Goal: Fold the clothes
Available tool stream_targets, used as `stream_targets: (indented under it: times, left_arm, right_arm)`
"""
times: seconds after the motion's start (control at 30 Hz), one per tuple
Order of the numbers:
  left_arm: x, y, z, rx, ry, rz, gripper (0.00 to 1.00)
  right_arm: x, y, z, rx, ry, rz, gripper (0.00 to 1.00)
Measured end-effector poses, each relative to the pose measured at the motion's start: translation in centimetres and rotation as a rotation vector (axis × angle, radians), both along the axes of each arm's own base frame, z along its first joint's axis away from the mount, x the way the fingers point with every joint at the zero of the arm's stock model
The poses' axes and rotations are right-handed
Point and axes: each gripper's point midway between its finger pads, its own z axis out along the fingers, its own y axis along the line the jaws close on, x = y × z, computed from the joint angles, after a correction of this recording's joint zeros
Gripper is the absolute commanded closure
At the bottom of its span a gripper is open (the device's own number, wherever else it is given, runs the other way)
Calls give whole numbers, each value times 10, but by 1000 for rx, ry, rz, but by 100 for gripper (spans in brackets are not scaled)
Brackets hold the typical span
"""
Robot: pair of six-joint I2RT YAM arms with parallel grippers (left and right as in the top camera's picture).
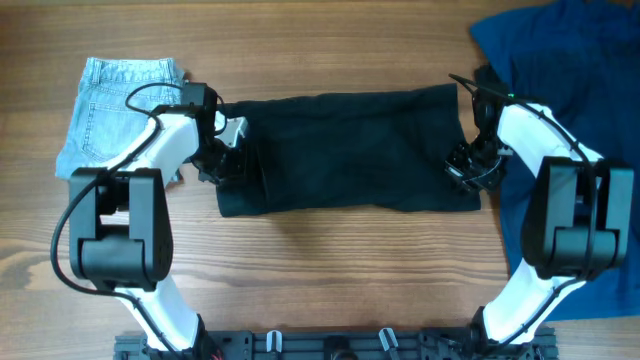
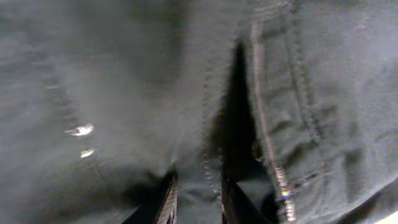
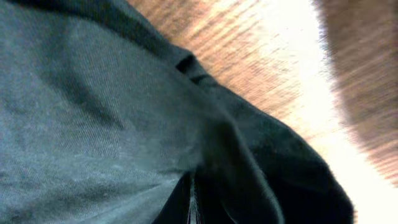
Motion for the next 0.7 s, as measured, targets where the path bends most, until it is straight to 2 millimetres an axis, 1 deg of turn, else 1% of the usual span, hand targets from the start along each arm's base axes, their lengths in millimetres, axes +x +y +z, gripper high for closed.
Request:
stream_targets:
  times: [0.03,0.07,0.1,0.13,0.17,0.2,0.23,0.27,0.3,0.33,0.37,0.4,0.43,0.47,0.5,0.53,0.57,0.6,0.63,0.7]
  left_arm:
    - [-3,5,1,12,19,11,71]
    - [-9,11,4,29,53,23,70]
    - [-13,16,5,46,72,31,68]
    - [-18,20,9,64,96,36,67]
    - [-18,20,15,66,90,37,69]
    - [-14,19,24,65,61,34,75]
    - [-12,18,26,65,49,33,78]
    - [9,9,52,46,-79,16,80]
    - [26,0,69,20,-178,5,82]
    - [40,-10,87,-5,-275,-14,82]
    - [50,-22,102,-32,-348,-34,82]
    - [63,-36,118,-61,-433,-62,82]
    - [72,-49,127,-86,-494,-90,82]
    - [77,-61,128,-104,-523,-114,82]
    - [81,-70,125,-117,-535,-132,82]
    - [86,-79,117,-128,-542,-149,83]
    - [87,-83,108,-131,-527,-157,84]
    - [88,-85,94,-129,-501,-161,84]
    - [87,-86,81,-125,-471,-161,82]
    - [85,-84,57,-112,-416,-159,76]
  right_arm:
    - [2,-1,2,2,-22,17,96]
    - [11,-1,6,16,-89,65,96]
    - [25,3,18,53,-187,124,94]
    - [42,9,37,100,-303,186,90]
    - [58,19,61,146,-430,246,88]
    - [75,29,92,190,-575,297,88]
    - [84,37,115,217,-670,331,89]
    - [92,44,137,242,-756,353,89]
    - [98,51,152,267,-817,372,91]
    - [102,57,159,288,-852,387,92]
    - [104,64,160,311,-862,398,93]
    - [105,72,157,331,-857,411,94]
    - [108,89,146,366,-844,438,95]
    - [111,101,137,387,-832,459,96]
    - [116,113,126,405,-821,475,96]
    - [120,124,113,422,-807,478,96]
    - [124,134,96,439,-778,463,96]
    - [128,140,78,454,-753,434,96]
    - [131,141,64,462,-727,398,96]
    - [146,142,41,473,-735,329,96]
